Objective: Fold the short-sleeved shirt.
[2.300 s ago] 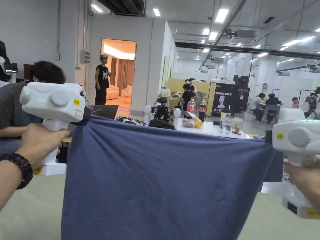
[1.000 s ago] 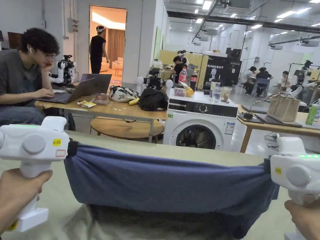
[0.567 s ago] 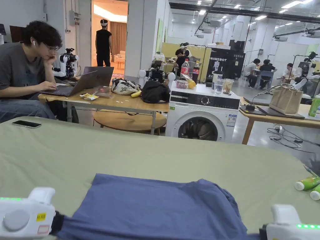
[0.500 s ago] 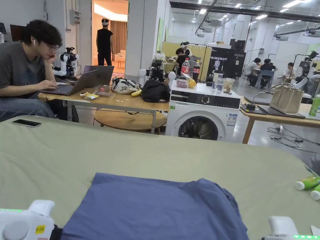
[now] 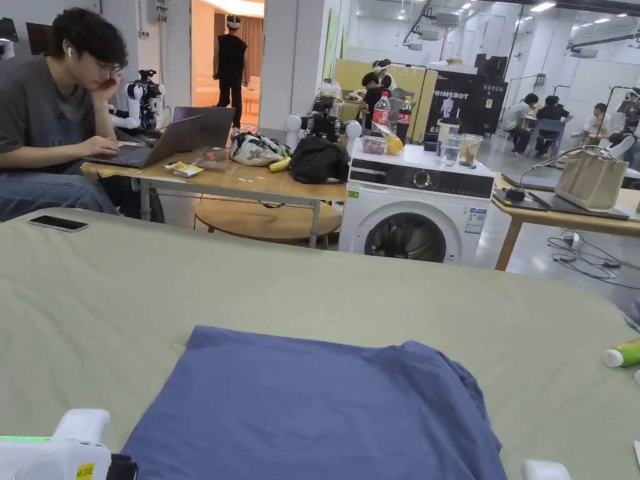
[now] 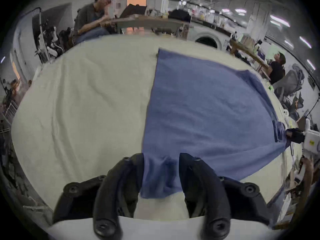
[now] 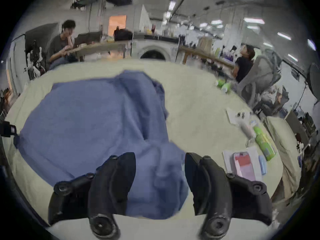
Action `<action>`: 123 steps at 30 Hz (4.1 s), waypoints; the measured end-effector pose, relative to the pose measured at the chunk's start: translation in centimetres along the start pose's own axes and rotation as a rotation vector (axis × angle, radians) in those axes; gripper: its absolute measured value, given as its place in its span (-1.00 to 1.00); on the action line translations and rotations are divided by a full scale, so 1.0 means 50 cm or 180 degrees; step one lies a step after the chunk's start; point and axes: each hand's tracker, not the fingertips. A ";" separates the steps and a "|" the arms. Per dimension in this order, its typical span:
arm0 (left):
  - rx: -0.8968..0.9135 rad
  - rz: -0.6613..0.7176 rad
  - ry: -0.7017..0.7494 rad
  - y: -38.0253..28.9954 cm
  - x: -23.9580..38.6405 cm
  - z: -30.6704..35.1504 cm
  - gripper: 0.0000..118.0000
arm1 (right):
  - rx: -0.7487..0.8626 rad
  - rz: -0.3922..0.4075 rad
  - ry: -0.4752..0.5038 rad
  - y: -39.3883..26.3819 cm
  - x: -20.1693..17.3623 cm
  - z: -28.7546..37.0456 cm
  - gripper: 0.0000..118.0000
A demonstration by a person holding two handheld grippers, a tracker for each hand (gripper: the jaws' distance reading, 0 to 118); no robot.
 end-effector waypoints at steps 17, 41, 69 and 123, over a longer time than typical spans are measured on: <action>0.0768 -0.0120 0.0012 -0.016 0.089 0.031 -1.00 | 0.1013 -0.0244 0.0388 0.044 -0.124 0.072 -1.00; -0.0655 -0.0094 0.0225 -0.026 -0.001 -0.049 -0.97 | 0.0105 -0.0065 0.0227 0.021 -0.016 0.045 -0.09; 0.0020 0.0161 -0.0344 0.074 -0.038 0.040 -0.99 | -0.0354 -0.0228 0.0678 0.082 0.062 0.039 -0.84; -0.0318 0.0257 -0.0153 0.221 -0.046 -0.165 -0.78 | 0.0768 -0.0313 0.0420 0.097 -0.126 -0.050 -1.00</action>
